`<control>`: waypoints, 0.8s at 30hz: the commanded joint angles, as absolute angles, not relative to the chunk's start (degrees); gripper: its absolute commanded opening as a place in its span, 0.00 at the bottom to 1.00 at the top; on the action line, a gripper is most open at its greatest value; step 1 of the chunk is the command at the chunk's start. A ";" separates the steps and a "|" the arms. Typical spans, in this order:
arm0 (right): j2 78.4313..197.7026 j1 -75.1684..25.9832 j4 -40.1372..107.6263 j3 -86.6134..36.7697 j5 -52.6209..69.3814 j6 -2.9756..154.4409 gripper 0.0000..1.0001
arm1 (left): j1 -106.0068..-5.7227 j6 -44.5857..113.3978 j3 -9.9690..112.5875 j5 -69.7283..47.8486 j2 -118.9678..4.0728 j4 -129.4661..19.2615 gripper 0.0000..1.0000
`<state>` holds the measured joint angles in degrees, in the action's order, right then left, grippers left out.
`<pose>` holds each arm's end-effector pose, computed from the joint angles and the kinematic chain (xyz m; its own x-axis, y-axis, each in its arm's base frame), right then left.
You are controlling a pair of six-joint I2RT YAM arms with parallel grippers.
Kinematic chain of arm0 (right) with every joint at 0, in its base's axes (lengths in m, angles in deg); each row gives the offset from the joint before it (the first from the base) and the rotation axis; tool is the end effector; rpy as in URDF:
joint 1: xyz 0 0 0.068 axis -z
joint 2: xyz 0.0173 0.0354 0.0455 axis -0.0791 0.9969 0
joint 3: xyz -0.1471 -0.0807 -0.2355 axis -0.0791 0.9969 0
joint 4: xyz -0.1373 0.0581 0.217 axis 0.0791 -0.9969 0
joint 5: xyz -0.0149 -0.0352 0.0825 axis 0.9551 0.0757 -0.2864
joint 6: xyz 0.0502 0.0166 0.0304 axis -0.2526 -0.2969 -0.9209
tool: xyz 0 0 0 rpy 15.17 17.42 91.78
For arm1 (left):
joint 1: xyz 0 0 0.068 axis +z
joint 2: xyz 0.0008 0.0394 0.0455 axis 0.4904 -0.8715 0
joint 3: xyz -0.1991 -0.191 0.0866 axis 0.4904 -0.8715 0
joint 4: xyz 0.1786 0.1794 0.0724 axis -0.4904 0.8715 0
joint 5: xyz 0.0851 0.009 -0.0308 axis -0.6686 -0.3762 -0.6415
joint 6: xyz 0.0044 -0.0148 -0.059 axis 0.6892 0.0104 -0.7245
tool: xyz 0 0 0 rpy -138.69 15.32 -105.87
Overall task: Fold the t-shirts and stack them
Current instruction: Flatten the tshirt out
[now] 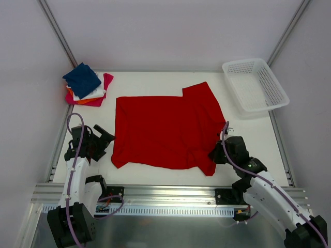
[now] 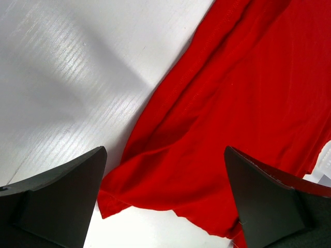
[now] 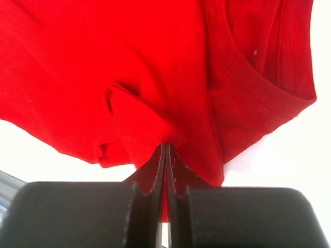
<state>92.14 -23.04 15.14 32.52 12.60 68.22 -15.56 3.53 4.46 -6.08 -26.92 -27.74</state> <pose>0.1234 0.0675 0.1901 -0.6317 -0.0513 -0.7735 -0.3597 0.9033 0.2339 0.1558 0.0276 0.2021 -0.4537 -0.7885 -0.4153 -0.5181 0.6126 -0.5969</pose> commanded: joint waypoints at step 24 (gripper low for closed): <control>54.55 -23.24 -9.86 18.72 9.09 64.27 0.00 | -16.01 4.68 3.75 -4.52 -26.34 -28.74 0.99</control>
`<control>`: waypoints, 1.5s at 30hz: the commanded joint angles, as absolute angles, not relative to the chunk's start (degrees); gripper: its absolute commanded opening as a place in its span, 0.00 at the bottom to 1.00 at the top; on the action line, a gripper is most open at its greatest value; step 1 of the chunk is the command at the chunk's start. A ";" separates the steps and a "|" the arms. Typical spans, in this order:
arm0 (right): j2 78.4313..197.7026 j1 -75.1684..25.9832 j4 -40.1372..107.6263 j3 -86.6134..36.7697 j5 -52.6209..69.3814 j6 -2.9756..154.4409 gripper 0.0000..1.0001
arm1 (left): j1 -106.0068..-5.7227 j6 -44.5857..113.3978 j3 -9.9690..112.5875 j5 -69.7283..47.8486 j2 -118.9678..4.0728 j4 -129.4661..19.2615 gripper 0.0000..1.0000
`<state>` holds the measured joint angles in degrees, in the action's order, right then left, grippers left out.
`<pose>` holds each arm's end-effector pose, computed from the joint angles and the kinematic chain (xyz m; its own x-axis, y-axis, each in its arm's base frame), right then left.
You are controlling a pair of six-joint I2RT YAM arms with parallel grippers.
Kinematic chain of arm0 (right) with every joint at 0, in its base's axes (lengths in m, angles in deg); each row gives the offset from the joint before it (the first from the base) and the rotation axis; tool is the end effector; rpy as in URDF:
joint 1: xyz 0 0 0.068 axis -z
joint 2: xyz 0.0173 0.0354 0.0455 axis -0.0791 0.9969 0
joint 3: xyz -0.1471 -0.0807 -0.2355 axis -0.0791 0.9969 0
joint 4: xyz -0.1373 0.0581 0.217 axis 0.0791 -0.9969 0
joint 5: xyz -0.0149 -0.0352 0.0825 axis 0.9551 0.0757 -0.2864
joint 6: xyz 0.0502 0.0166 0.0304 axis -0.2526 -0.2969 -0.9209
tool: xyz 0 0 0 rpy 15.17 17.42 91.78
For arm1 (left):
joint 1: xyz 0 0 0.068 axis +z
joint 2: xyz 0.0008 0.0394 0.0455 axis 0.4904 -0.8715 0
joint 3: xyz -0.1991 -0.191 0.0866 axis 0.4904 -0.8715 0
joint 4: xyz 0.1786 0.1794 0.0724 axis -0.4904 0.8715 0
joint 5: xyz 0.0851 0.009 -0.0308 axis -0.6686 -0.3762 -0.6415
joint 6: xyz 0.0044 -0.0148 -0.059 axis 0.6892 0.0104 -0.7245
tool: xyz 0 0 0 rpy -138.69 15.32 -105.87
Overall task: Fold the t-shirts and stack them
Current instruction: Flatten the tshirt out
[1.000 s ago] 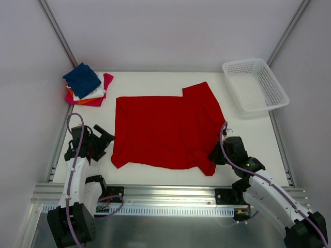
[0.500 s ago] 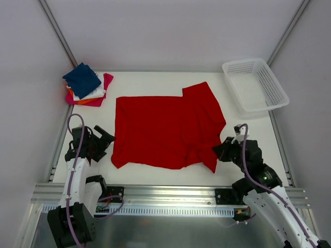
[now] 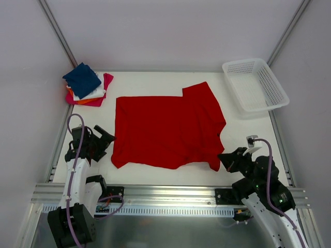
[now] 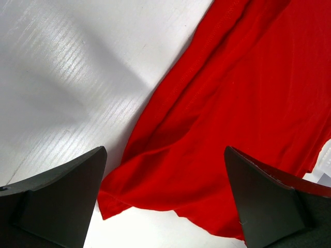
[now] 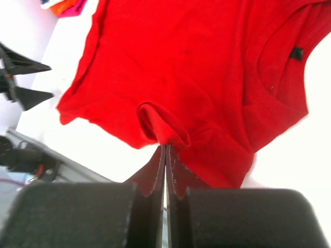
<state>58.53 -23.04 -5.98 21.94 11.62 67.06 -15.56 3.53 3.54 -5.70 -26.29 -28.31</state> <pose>0.0407 0.0252 0.2604 -0.3345 0.1257 -0.9340 -0.4551 0.8463 0.2768 0.1540 0.0268 0.1990 -0.4550 -0.7877 -0.4153 -0.5117 0.6130 -0.6020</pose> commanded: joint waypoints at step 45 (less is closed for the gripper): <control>117.78 -24.12 28.36 8.54 0.82 67.42 0.40 | -29.10 6.96 28.88 -6.98 -56.03 -39.55 0.99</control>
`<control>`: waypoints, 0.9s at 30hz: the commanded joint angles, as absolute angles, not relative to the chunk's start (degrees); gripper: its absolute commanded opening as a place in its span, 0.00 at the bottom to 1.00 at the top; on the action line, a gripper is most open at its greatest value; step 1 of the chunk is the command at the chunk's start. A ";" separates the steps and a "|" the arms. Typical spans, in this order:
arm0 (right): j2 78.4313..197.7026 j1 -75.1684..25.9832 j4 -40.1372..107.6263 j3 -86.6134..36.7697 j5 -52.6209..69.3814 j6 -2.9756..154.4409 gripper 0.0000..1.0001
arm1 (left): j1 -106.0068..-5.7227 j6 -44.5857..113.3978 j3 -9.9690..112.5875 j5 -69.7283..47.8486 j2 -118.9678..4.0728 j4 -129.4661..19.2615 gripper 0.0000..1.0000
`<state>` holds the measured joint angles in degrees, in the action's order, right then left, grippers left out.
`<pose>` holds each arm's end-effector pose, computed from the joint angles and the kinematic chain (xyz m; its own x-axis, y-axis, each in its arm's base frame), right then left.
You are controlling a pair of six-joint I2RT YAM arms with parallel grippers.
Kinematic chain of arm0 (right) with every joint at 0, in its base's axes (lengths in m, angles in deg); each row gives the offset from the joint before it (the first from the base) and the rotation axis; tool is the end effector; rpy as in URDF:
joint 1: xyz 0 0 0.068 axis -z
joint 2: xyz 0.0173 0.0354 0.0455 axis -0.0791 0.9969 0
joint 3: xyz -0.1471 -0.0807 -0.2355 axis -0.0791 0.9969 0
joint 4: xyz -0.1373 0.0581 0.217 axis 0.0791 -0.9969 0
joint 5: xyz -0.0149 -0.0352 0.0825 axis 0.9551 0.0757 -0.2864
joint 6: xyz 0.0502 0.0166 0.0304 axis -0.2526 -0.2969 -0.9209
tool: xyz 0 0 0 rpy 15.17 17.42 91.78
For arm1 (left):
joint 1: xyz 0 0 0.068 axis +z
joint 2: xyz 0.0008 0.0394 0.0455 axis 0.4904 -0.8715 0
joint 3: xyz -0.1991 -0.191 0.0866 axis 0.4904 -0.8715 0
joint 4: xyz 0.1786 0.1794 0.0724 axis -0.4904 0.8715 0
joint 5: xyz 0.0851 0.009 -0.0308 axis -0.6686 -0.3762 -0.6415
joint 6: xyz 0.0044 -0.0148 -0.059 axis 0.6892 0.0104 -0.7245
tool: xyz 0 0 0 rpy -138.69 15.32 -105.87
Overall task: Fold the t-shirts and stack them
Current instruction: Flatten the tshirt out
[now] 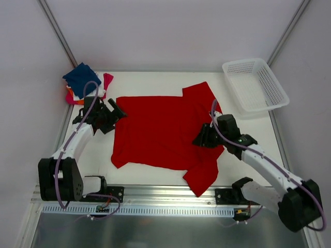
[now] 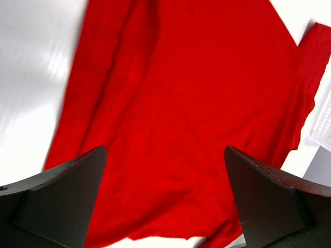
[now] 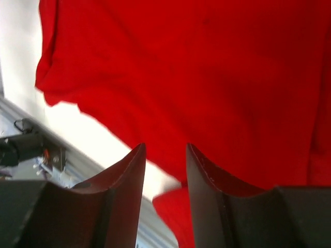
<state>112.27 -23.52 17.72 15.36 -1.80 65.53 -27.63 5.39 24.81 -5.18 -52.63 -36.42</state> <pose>0.1762 0.1097 0.2467 -0.6971 -0.0559 -0.7148 -0.4818 0.7748 0.4094 0.2648 -0.0031 0.2504 -0.6018 -0.6499 -0.4642 -0.3155 0.7274 -0.6093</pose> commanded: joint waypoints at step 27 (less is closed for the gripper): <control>152.52 -24.03 37.42 -5.27 -1.64 72.35 0.28 | -46.15 22.78 48.75 -40.82 -84.69 -31.73 0.41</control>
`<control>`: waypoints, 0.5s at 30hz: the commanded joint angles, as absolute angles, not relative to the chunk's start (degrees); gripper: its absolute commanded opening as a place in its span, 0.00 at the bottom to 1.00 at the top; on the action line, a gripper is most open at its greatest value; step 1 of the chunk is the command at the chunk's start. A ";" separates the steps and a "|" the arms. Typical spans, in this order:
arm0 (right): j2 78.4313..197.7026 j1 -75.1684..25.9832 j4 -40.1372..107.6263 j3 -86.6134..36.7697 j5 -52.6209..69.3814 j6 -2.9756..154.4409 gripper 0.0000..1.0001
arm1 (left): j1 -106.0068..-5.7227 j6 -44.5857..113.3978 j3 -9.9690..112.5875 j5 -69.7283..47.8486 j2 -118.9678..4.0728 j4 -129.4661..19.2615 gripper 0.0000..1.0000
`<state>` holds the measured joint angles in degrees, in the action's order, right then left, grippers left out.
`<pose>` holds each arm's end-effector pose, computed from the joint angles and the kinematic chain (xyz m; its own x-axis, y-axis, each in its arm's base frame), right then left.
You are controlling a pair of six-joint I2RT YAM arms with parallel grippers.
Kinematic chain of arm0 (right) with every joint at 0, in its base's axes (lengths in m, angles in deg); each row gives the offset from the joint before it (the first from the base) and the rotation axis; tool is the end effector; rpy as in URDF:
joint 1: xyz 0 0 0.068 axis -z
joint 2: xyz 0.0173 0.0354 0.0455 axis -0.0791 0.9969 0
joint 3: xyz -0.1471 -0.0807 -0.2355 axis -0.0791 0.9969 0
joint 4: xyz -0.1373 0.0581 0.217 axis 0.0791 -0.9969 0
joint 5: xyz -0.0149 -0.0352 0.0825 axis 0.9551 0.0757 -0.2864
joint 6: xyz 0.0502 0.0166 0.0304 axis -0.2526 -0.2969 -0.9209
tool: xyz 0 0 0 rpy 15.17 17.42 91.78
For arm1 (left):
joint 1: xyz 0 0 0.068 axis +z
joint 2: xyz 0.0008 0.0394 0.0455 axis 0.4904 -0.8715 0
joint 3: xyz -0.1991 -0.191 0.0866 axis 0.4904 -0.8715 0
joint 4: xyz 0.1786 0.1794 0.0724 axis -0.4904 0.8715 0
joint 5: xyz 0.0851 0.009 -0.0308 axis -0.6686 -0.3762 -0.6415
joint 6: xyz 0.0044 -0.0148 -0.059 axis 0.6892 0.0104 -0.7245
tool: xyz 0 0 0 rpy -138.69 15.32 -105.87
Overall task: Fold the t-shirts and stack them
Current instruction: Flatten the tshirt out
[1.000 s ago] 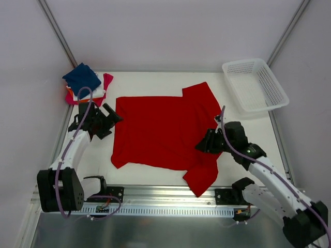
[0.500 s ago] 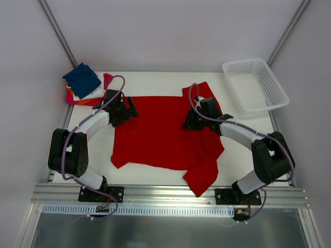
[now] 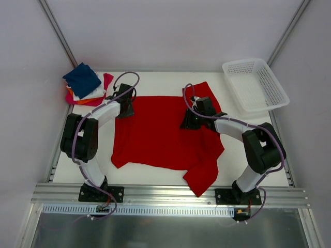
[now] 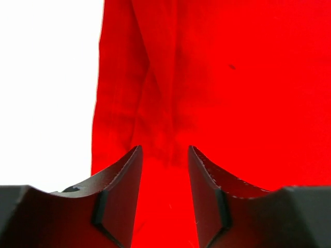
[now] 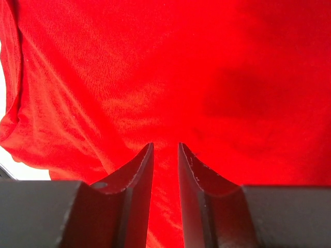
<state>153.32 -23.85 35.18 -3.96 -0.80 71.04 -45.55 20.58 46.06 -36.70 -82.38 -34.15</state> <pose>0.3144 0.1849 0.1965 -0.6928 -0.1573 -0.7038 -0.5200 0.7852 0.3363 0.3703 -0.0932 0.2109 -0.7243 -0.2159 -0.6548 -0.2454 0.9683 -0.0478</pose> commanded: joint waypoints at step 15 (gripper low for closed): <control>151.99 -23.94 37.85 -5.10 -2.78 72.44 0.28 | -46.24 23.84 54.02 -41.52 -90.85 -30.06 0.23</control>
<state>153.32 -23.85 35.53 -3.96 -1.30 71.50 -45.57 22.87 51.89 -40.09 -90.94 -31.37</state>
